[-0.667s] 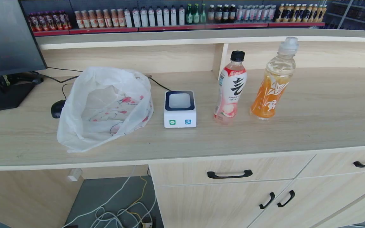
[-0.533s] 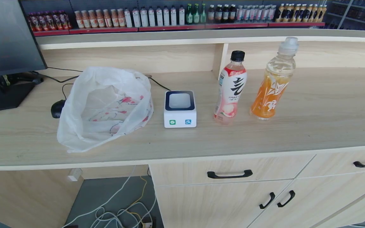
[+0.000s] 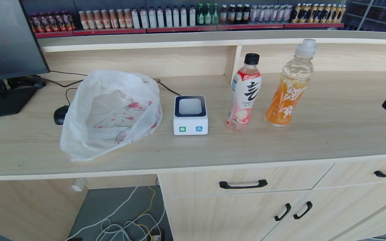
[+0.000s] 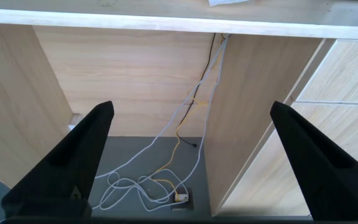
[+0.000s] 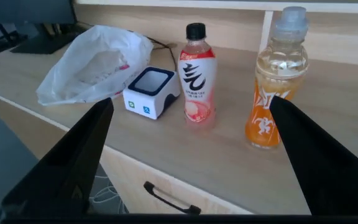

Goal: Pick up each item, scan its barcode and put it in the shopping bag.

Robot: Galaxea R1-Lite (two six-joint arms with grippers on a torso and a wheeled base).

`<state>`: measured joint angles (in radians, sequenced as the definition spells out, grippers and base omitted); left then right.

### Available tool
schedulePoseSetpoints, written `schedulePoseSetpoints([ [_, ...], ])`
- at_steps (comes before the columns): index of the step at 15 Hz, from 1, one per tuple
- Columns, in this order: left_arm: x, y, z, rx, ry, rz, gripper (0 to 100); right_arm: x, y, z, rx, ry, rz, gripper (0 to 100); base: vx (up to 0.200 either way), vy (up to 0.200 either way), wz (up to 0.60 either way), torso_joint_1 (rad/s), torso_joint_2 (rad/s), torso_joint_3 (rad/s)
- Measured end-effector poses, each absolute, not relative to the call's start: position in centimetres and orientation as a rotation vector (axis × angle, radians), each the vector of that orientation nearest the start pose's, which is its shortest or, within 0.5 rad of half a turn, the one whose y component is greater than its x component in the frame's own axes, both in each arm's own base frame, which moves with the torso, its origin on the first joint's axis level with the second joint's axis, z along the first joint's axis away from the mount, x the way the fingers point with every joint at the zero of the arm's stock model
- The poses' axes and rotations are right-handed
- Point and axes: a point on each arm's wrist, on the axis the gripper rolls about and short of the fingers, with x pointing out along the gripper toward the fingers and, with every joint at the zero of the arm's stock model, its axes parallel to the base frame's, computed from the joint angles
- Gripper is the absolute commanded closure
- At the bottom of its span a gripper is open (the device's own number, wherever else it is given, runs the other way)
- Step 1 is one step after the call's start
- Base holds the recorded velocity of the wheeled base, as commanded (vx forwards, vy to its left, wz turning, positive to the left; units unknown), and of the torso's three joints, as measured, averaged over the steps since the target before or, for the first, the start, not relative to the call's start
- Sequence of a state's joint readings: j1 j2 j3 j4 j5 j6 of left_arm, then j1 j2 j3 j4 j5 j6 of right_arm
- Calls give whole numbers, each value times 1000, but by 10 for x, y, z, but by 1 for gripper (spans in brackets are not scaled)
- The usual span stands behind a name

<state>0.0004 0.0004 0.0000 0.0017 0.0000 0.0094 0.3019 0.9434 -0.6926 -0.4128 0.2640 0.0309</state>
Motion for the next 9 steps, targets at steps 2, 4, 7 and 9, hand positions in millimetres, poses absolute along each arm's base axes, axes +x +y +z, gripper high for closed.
schedulePoseSetpoints([
  [2, -23, 0, 75, 9, 2, 0, 0, 135, 51, 308, -42, -184, 541, 0, 0, 0, 0, 0, 0, 0],
  [4, -23, 0, 75, 9, 2, 0, 0, 152, 66, 312, -70, -169, 480, 0, 0, 0, 0, 0, 0, 0],
  [7, -23, 0, 75, 9, 2, 0, 0, 154, 95, 306, -97, -124, 357, 0, 0, 0, 0, 0, 0, 0],
  [9, -23, 0, 75, 9, 2, 0, 0, 151, 108, 303, -125, -101, 271, 0, 0, 0, 0, 0, 0, 0],
])
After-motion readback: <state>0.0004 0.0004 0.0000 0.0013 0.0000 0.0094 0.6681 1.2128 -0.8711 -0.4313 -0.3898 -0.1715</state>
